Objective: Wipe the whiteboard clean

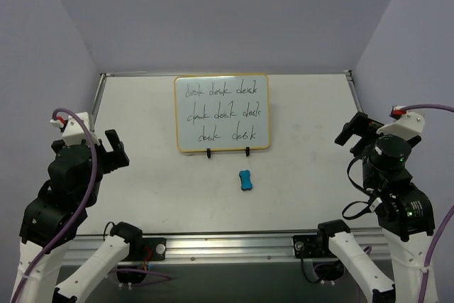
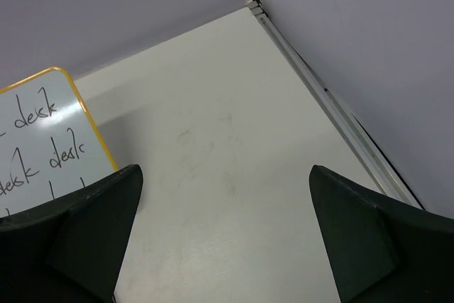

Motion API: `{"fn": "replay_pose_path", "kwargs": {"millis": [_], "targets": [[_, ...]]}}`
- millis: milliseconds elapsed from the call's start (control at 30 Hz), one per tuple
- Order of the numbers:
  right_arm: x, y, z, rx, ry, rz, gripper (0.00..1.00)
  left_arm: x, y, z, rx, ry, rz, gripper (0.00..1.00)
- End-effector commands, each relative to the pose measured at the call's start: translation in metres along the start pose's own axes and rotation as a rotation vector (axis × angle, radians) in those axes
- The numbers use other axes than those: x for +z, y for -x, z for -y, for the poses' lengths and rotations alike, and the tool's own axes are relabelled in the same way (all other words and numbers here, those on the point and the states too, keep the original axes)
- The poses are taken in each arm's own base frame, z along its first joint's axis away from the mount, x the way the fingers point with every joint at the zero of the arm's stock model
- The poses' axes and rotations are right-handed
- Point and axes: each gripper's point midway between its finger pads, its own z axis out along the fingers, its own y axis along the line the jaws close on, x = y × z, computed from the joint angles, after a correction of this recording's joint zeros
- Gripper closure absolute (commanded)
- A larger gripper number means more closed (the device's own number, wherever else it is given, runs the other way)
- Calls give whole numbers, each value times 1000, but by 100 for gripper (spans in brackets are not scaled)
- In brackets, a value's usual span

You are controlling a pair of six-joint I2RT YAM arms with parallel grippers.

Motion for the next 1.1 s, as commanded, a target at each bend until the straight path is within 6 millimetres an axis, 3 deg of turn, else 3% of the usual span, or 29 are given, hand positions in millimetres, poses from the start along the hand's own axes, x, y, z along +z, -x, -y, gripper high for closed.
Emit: {"fn": "replay_pose_path", "kwargs": {"millis": [0,200,400,467,533,633,667,700,733,767,800,833,867,900,933,967,1033,1067], "targets": [[-4,10,9,25,-34,62,0,2,12,4,-5,-1,10,6],[4,4,0,19,-10,31,0,7,14,18,-7,-43,-14,6],[7,7,-10,89,27,56,0,9,34,38,-48,-118,21,6],[4,12,-20,109,86,80,0,16,39,59,-41,-194,10,6],[3,7,-43,88,221,73,0,16,60,80,-57,-282,45,6],[-2,0,-71,61,389,51,0,32,86,115,-35,-386,109,6],[-1,-3,-77,48,417,35,0,49,85,126,-19,-392,97,6],[-3,-9,-87,35,470,12,0,54,104,133,-25,-403,150,6],[-2,-11,-89,27,484,3,0,66,110,136,-23,-393,157,6],[0,-14,-92,27,487,-13,0,88,106,148,-10,-410,119,6],[2,-15,-93,37,486,-23,0,95,123,153,-24,-433,159,6],[5,-17,-92,54,468,-28,0,108,127,156,-30,-448,167,6],[5,-17,-91,94,455,-33,0,134,123,156,-30,-474,144,6],[7,-17,-89,111,439,-34,0,147,136,156,-26,-496,203,6],[8,-20,-89,125,436,-37,0,178,126,156,-13,-504,173,6],[4,-18,-90,139,448,-28,0,200,128,136,-19,-475,169,6],[-2,-18,-99,137,515,-29,0,211,135,148,-51,-657,149,6],[-10,-24,-109,123,589,-54,0,240,118,143,-83,-712,86,6]]}}
